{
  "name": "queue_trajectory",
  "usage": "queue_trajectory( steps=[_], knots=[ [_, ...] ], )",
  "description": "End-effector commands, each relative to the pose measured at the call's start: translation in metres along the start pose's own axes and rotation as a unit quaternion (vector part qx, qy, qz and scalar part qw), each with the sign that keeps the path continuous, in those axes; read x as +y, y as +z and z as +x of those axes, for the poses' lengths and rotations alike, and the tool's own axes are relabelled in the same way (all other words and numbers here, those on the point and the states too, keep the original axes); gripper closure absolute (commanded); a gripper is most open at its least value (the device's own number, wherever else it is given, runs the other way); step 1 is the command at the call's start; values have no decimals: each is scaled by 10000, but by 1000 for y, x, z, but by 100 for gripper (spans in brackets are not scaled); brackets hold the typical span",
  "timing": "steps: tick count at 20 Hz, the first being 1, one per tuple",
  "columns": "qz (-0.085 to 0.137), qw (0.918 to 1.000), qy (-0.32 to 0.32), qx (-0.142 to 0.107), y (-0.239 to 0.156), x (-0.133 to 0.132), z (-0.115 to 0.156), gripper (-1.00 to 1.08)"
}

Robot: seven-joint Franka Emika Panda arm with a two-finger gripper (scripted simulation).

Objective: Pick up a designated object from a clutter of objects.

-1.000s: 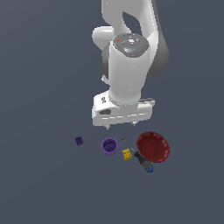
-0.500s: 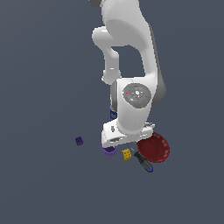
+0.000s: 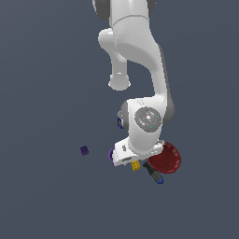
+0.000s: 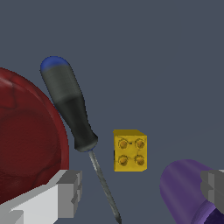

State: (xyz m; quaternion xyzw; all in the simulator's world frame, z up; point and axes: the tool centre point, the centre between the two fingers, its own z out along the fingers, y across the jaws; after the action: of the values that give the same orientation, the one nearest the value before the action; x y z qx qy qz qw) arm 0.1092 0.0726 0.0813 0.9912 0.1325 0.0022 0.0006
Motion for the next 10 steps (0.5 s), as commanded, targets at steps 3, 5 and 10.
queue_trajectory(
  steps=[3, 5, 10],
  knots=[
    [8, 10000, -21, -21, 9, -2, 0, -92],
    [8, 10000, -17, -23, 8, -2, -1, -92],
    [8, 10000, -17, -23, 21, -1, -1, -92]
  ],
)
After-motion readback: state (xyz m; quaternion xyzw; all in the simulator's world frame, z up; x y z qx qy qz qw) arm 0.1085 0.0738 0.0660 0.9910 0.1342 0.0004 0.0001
